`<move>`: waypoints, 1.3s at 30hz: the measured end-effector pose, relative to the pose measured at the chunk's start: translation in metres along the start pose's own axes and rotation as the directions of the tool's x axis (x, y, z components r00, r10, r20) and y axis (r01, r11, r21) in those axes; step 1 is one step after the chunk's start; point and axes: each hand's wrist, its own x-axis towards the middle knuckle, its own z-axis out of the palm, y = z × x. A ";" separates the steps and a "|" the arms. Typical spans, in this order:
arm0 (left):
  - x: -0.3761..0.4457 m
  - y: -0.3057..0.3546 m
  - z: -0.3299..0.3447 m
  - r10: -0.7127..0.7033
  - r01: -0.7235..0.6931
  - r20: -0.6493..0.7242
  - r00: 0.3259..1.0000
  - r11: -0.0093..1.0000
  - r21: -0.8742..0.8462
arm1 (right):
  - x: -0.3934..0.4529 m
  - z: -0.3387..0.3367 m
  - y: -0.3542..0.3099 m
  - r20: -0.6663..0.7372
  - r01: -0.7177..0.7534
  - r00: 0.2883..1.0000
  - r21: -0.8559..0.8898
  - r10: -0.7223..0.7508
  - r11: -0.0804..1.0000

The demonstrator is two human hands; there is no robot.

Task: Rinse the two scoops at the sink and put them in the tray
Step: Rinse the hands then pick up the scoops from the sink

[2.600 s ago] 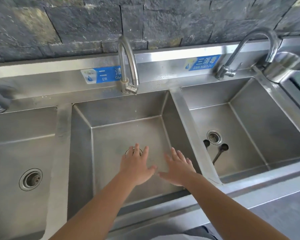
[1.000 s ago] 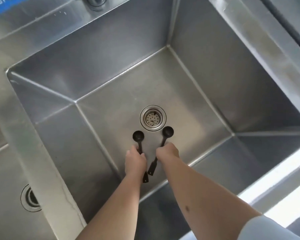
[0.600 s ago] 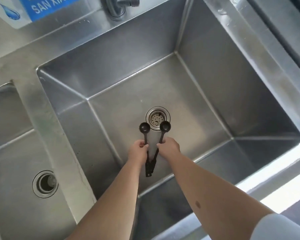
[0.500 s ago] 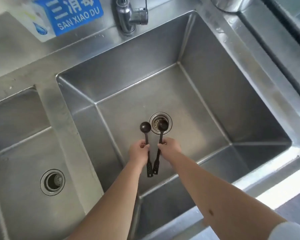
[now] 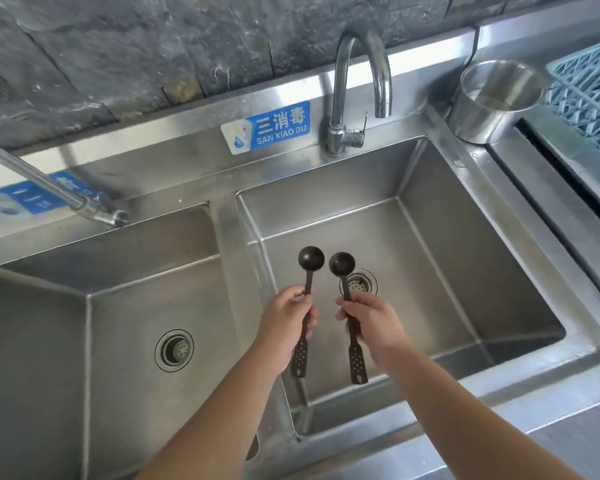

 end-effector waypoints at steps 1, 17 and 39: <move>-0.005 0.004 -0.003 0.011 -0.012 -0.014 1.000 0.998 -0.059 | -0.006 0.002 -0.003 0.002 0.015 1.000 0.015 -0.015 1.000; -0.036 0.013 -0.023 -0.025 0.025 -0.003 1.000 0.999 -0.032 | -0.056 0.018 -0.012 -0.194 0.150 0.963 -0.194 -0.187 0.970; -0.055 0.006 -0.017 -0.134 0.129 0.106 0.985 0.990 0.053 | -0.068 0.012 0.001 -0.115 0.010 0.993 -0.158 -0.028 0.987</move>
